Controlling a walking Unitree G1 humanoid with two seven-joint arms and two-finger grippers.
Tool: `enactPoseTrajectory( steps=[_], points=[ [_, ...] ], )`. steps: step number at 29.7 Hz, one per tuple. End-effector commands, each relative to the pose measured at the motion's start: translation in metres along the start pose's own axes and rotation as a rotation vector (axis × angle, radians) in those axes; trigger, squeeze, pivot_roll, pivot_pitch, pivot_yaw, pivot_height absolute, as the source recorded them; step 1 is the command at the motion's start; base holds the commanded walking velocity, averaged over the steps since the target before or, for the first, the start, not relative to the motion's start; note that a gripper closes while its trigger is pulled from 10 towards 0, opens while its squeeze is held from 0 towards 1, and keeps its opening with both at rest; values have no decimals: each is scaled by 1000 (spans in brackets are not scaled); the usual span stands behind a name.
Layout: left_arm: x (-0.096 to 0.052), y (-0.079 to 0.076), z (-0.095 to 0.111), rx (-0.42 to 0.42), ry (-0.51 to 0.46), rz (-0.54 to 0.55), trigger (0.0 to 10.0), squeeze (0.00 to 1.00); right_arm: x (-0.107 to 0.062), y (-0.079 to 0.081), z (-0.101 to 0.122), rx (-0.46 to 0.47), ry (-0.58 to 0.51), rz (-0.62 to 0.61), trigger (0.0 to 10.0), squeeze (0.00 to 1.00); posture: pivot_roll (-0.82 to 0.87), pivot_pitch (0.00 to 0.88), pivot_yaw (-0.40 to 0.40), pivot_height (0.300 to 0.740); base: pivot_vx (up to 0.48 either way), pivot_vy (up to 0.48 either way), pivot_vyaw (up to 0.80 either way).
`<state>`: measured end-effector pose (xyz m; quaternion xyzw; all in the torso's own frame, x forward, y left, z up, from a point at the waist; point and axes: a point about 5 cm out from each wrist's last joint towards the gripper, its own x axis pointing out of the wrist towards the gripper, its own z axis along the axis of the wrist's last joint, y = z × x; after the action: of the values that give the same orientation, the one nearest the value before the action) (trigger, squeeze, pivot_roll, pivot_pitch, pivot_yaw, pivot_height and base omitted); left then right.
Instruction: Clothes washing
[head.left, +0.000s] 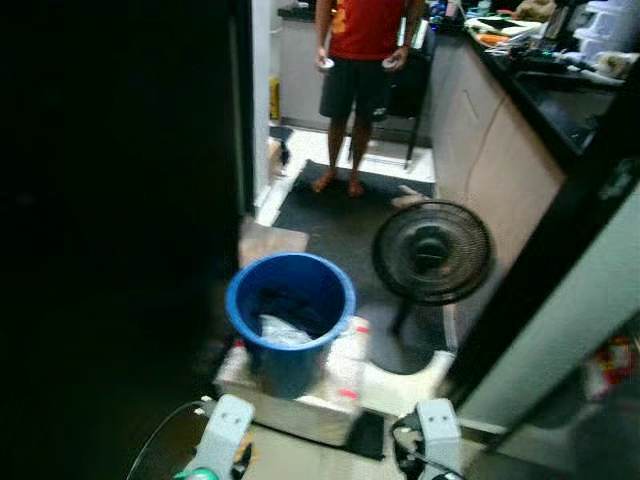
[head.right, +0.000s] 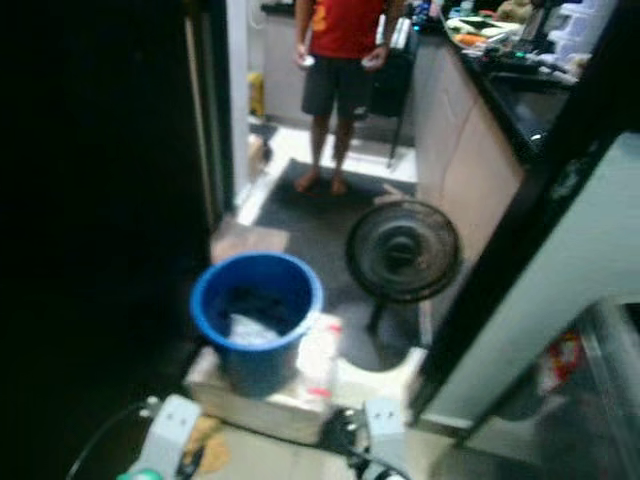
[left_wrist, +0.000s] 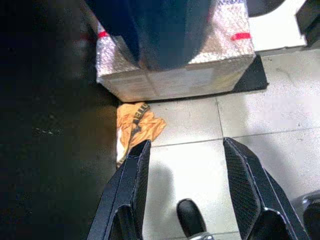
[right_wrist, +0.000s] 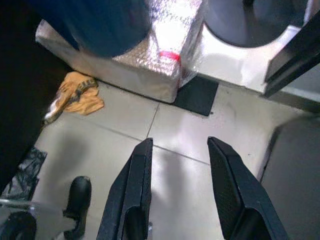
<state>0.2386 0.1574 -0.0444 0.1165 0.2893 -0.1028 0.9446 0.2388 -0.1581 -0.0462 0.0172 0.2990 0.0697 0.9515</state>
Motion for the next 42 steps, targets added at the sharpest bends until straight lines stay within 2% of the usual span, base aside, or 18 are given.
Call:
enactPoseTrajectory(
  steps=[1,26,35,40,41,42],
  points=[
    [-2,-3,-6,-11,21,-7,10000,0,-3,-1,-8,9,26,-5,10000,0,22,8,-17,740,0,0,0],
    [-3,-4,-8,-27,27,2,10000,0,-3,0,-9,5,29,1,10000,0,21,14,-19,740,0,0,0],
    [-2,-3,-8,-22,26,4,10000,0,-2,1,-6,-27,21,16,10000,0,24,13,-23,740,0,0,0],
    [-2,2,-3,-31,-8,32,10000,0,1,3,3,-26,-19,22,10000,0,22,9,-12,740,0,0,0],
    [-3,8,4,-21,-62,55,10000,0,2,2,10,-2,-57,15,10000,0,22,8,-1,740,0,0,0],
    [-3,8,4,-21,-62,55,10000,0,2,2,10,-2,-57,15,10000,0,22,8,-1,740,0,0,0]
  ],
)
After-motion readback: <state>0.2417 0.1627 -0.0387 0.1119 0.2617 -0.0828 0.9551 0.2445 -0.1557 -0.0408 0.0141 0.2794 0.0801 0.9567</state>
